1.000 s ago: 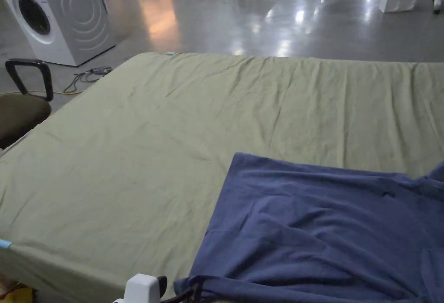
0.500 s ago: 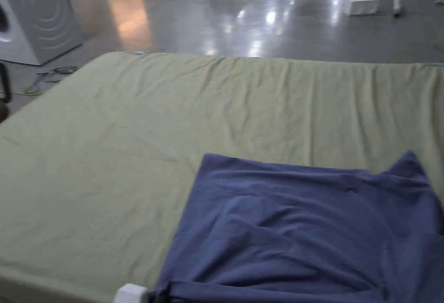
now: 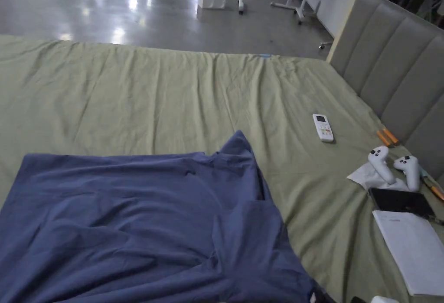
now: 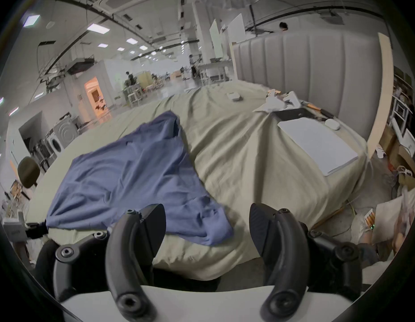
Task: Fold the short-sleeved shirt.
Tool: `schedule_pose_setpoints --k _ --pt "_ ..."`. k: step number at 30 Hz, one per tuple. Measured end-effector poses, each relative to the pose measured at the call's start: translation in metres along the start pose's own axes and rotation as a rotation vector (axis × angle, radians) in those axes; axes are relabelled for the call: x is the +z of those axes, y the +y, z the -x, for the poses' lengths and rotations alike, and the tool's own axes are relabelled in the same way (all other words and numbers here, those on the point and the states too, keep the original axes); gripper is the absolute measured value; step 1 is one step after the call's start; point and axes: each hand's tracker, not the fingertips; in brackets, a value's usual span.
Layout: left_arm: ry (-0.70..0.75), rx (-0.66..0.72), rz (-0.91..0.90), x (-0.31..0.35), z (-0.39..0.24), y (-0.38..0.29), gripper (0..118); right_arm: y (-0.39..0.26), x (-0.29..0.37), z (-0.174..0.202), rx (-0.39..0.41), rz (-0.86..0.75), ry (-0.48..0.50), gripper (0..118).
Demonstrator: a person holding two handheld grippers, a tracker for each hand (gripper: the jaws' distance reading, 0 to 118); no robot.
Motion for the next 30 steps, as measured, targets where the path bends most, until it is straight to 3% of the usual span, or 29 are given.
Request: schedule_pose_setpoints --k 5,7,9,12,17,23,26,27,29,30 --pt "0.001 0.002 0.007 0.0 -0.002 0.002 11 -0.005 -0.029 0.006 0.027 0.051 0.042 76" --pt "0.004 0.004 0.007 -0.001 -0.002 0.002 11 -0.006 -0.041 0.005 0.038 0.072 0.04 56" --pt "0.006 0.009 0.007 -0.001 -0.002 0.002 11 -0.008 -0.048 0.002 0.025 0.076 0.015 27" --pt "0.007 0.018 0.007 0.0 -0.002 0.002 11 -0.009 -0.052 -0.012 -0.061 0.095 0.026 5" --pt "-0.001 0.037 0.0 0.003 -0.004 0.002 11 -0.01 -0.04 -0.021 -0.098 0.083 0.052 4" --pt "-0.024 0.098 -0.013 0.002 0.007 0.0 11 -0.01 -0.044 -0.009 0.017 0.077 0.02 6" --pt "-0.028 0.093 -0.007 0.001 0.006 0.001 11 -0.011 -0.054 -0.003 0.063 0.11 -0.014 63" --pt "-0.033 0.093 -0.006 0.001 0.006 0.001 11 -0.012 -0.057 -0.002 0.062 0.114 -0.009 69" --pt "-0.032 0.09 -0.008 0.001 0.006 0.0 11 -0.014 -0.061 -0.004 0.057 0.118 -0.008 67" --pt "-0.032 0.091 -0.01 0.001 0.006 0.0 11 -0.014 -0.06 -0.005 0.053 0.113 -0.012 59"
